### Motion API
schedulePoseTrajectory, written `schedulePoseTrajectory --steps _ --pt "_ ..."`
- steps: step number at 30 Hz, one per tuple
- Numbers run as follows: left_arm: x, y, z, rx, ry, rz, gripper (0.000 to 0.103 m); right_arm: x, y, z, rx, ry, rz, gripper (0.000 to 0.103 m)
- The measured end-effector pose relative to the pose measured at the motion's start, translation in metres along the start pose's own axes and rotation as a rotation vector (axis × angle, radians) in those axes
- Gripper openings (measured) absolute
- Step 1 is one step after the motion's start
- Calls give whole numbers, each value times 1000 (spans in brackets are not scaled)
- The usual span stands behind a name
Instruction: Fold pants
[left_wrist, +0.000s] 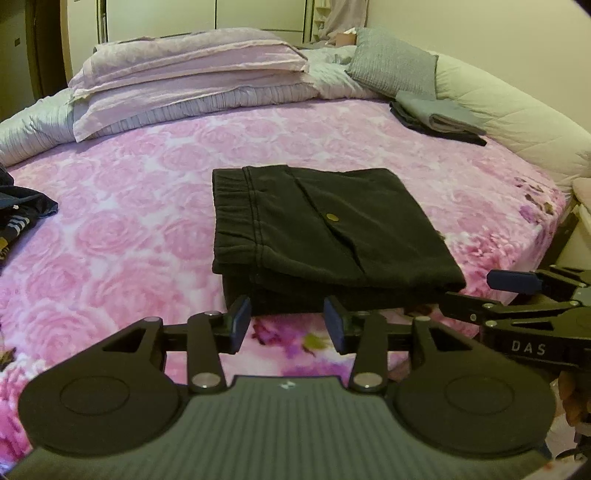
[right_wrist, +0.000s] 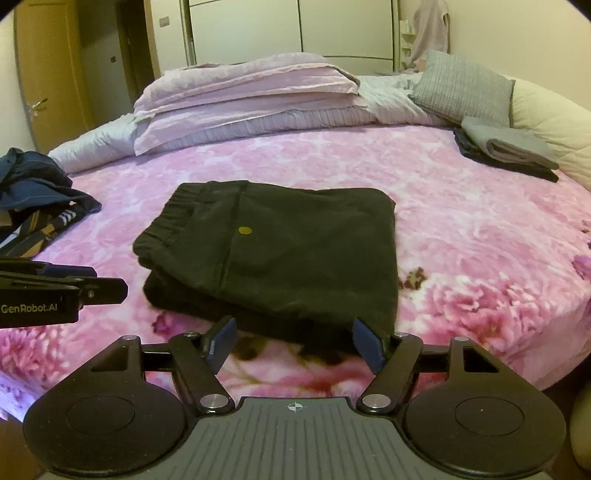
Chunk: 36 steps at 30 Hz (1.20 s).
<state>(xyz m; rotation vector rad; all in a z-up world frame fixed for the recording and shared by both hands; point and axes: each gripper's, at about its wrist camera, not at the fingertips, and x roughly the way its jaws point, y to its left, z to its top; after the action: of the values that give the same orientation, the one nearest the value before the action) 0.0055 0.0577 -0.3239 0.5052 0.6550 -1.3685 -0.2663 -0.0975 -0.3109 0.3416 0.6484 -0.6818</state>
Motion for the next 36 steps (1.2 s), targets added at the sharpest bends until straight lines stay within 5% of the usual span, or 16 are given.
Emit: schedulePoseTrajectory --steps 13,21,28,36 --pt "-33 10 -12 -1 -77 -35 41 -35 3 -10 14 -64 -10 67" --pt "-21 38 -8 -75 -98 -42 35 -29 -32 -15 118 -76 -1 67" --pt "28 67 22 -145 -88 -39 35 23 -87 -6 268 -48 32 67" --pt "141 120 92 -308 -6 -134 35 151 -193 55 433 -74 155 66"
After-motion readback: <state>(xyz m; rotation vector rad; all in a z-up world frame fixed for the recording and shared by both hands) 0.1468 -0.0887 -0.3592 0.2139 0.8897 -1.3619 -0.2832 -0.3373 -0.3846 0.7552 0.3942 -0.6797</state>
